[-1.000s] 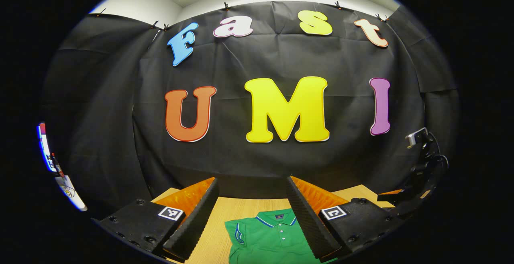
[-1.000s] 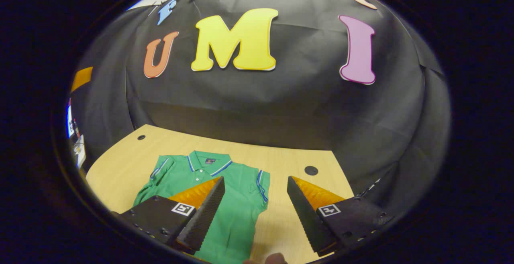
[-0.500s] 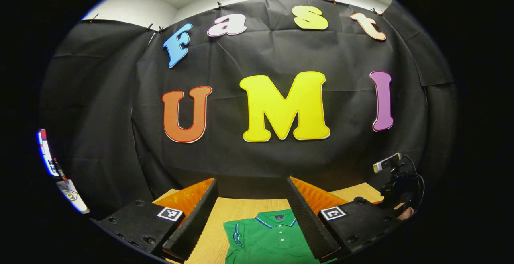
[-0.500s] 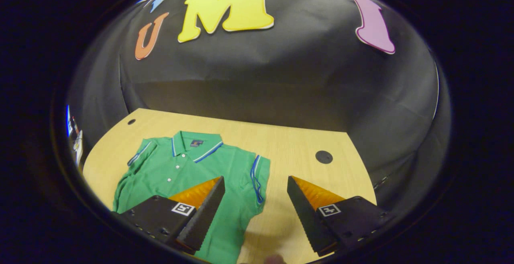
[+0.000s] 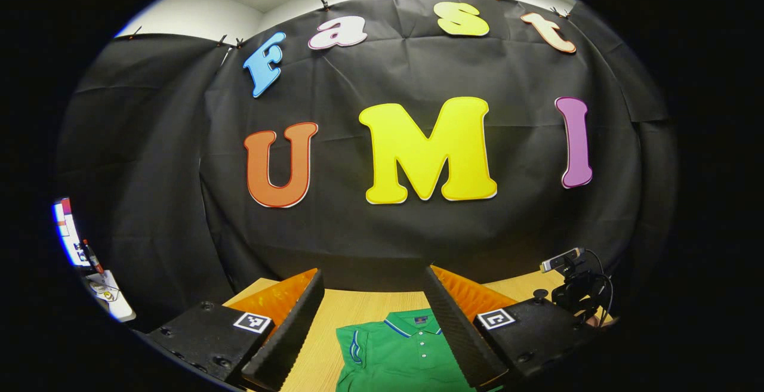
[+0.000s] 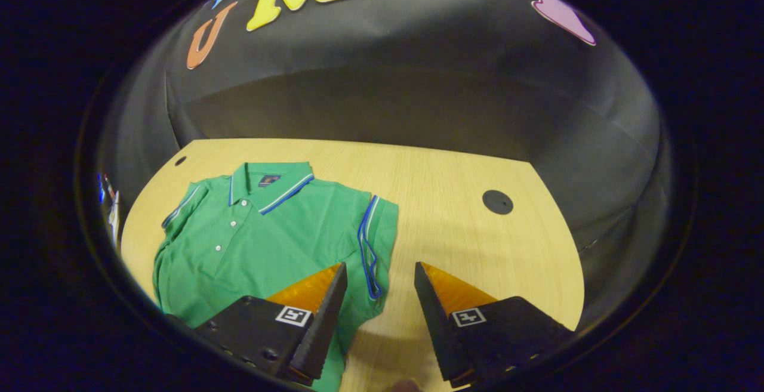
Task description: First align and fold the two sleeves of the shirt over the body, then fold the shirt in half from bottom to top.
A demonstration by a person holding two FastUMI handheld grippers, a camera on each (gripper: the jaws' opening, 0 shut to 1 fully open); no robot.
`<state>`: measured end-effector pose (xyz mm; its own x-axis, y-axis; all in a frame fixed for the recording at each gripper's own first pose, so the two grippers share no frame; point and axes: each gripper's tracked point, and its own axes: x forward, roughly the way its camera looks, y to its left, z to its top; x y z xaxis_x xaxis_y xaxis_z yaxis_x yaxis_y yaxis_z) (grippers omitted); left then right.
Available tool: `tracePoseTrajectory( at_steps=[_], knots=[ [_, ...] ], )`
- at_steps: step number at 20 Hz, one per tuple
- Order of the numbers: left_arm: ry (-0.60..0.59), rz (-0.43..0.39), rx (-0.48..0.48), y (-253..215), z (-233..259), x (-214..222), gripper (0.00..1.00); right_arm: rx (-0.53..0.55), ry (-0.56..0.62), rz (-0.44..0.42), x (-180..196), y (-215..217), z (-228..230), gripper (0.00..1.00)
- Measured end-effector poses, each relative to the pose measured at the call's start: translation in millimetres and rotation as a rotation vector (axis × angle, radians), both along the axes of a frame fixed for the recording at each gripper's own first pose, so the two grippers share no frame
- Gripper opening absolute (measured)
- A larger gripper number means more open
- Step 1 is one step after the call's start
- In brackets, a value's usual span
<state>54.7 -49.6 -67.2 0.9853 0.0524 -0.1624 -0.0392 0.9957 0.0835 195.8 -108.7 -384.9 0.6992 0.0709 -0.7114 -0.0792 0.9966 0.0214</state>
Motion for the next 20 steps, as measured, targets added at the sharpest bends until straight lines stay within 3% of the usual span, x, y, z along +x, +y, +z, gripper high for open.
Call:
tracePoseTrajectory(
  at_steps=[6,7,9,11,12,13,14,17,20],
  knots=[
    [0.009,-0.006,0.017,-3.0,-3.3,5.3,1.0,-0.022,0.041,0.019,8.8,0.0,-25.2,0.67],
    [0.013,-0.004,0.017,-2.6,-4.1,5.5,1.0,-0.012,0.049,0.019,7.9,2.4,-26.8,0.47],
    [0.017,0.0,0.018,-2.0,-4.8,6.7,1.0,-0.003,0.064,0.017,3.2,0.8,-26.2,0.46],
    [0.021,-0.001,0.021,-2.6,-5.4,6.5,1.0,0.01,0.063,-0.002,10.2,0.4,-26.6,0.03],
    [0.022,-0.003,0.021,-3.7,-6.3,6.7,1.0,0.032,0.079,0.0,8.2,3.4,-28.8,0.1],
    [0.023,-0.006,0.02,-4.7,-6.6,7.4,1.0,0.037,0.094,-0.016,7.3,0.1,-31.6,0.08],
    [0.025,-0.009,0.022,-5.5,-6.9,7.3,1.0,0.059,0.086,-0.031,10.5,1.4,-25.5,0.0],
    [0.024,-0.015,0.016,-5.2,-5.1,6.3,1.0,0.102,0.027,-0.057,11.5,7.5,6.2,0.0],
    [0.031,-0.005,0.004,0.6,-7.7,1.4,1.0,0.099,-0.008,-0.024,11.7,27.7,30.7,0.0]
  ],
)
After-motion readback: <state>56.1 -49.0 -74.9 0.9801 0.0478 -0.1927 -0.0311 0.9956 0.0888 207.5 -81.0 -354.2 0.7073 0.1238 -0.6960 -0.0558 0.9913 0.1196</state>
